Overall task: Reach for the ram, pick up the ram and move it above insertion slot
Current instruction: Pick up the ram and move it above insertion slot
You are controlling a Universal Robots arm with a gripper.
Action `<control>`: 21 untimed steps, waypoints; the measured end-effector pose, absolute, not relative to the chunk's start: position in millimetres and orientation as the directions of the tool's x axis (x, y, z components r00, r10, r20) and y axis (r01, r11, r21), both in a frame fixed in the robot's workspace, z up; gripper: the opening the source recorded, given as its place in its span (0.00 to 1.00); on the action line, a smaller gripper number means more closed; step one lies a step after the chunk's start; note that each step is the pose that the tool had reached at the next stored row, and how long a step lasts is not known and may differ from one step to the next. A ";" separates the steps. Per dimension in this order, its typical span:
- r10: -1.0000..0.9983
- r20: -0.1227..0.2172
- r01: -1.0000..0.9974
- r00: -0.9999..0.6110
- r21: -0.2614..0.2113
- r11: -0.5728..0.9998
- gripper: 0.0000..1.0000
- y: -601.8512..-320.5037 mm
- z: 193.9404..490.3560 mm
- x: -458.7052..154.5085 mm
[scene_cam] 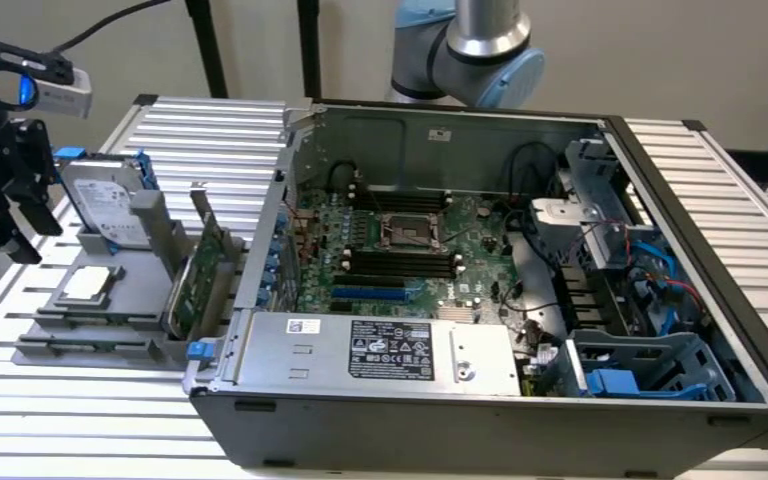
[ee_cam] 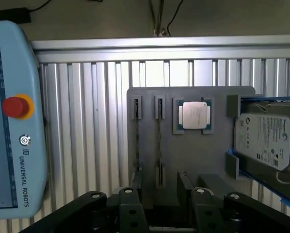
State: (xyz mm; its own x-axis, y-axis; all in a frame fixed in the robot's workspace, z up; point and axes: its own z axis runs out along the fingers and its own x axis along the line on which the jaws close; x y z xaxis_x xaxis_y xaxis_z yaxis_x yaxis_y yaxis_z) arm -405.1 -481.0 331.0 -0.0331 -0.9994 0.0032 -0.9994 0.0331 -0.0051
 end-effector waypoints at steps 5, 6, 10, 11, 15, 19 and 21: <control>-0.999 0.003 -0.999 -0.033 -0.005 0.033 0.42 -486.0 321.9 -404.4; -0.999 0.003 -0.999 -0.033 -0.005 0.033 0.42 -486.8 320.1 -404.2; -0.999 0.003 -0.999 -0.033 -0.005 0.033 0.42 -490.0 312.8 -403.2; -0.999 0.003 -0.999 -0.033 -0.005 0.033 0.42 -490.7 311.0 -402.9; -0.999 0.003 -0.999 -0.033 -0.005 0.033 0.42 -493.6 303.8 -401.7; -0.999 0.003 -0.999 -0.033 -0.005 0.033 0.42 -497.1 296.5 -400.3; -0.999 0.003 -0.999 -0.033 -0.005 0.033 0.42 -499.0 292.8 -399.5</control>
